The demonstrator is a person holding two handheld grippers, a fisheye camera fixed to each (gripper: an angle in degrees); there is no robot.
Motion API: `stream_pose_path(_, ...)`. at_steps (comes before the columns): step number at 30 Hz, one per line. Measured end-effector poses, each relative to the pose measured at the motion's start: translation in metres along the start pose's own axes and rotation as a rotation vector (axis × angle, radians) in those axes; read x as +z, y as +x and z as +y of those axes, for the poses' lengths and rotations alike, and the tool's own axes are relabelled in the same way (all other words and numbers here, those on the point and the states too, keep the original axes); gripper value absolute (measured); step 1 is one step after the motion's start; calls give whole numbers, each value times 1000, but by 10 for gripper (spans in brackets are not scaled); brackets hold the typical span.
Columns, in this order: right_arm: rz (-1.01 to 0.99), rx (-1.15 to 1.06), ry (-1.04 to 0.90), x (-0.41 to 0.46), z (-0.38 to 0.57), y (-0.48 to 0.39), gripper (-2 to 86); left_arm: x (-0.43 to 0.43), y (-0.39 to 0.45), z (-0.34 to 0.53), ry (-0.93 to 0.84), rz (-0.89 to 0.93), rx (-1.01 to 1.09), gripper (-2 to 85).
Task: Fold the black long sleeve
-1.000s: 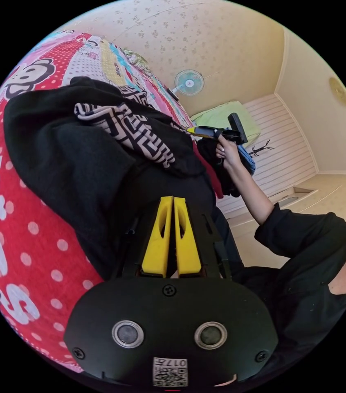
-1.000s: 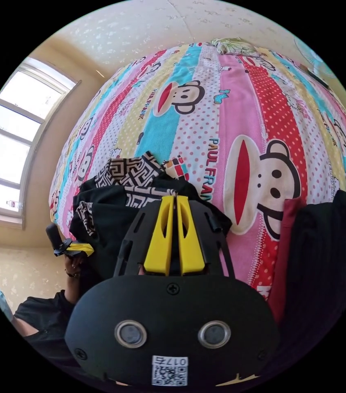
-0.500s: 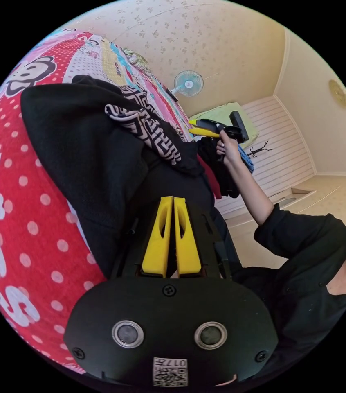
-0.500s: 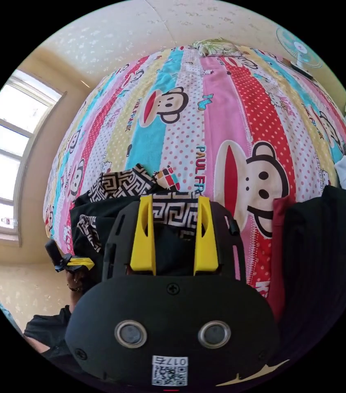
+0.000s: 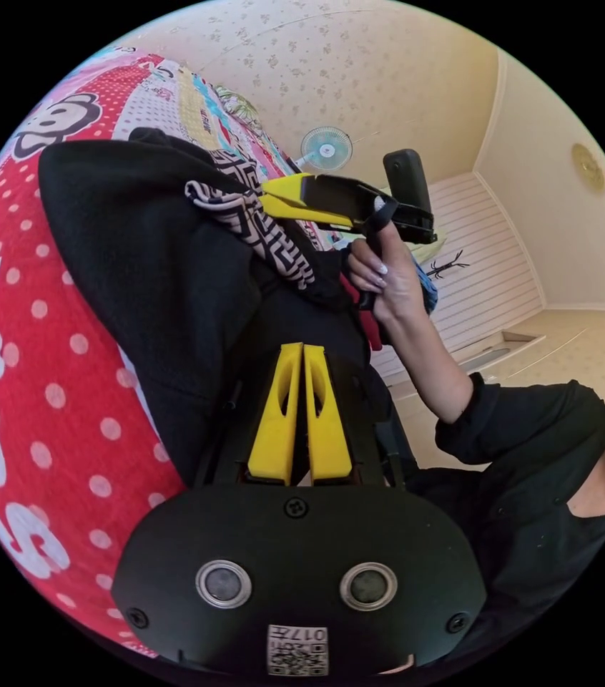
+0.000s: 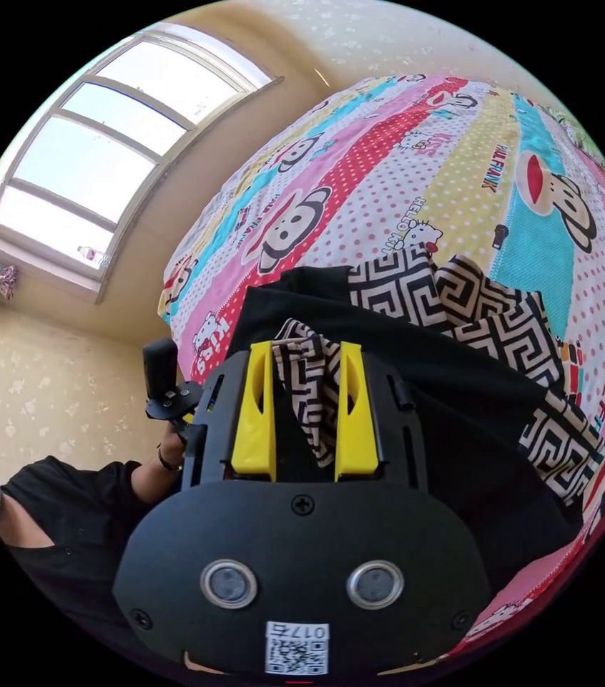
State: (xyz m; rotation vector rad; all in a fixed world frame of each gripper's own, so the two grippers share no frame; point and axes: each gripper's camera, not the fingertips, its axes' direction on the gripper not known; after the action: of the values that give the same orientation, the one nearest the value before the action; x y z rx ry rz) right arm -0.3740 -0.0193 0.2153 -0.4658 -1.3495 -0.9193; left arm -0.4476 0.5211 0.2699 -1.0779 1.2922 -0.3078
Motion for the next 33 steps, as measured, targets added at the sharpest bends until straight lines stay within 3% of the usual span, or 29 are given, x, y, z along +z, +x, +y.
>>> stream_pose_path(11, 26, -116, -48, 6, 28, -23, 66, 10, 10, -5, -39, -73, 30, -10)
stream_pose_path(15, -113, -109, -119, 2, 37, -18, 30, 16, 25, -4, -63, -167, 75, -10)
stream_pose_path(20, -190, -37, 152, -96, 50, 6, 21, 21, 28, -6, -70, -189, 86, -10)
stream_pose_path(25, -37, 23, 518, -238, 77, 13, 18, 24, 25, -9, -74, -167, 75, -10)
stream_pose_path(29, 30, -9, 591, -278, 66, -5, 18, 28, 27, -12, -79, -182, 81, -10)
stream_pose_path(33, 20, -133, 550, -255, 24, -47, 20, 30, 26, -13, -69, -175, 79, -10)
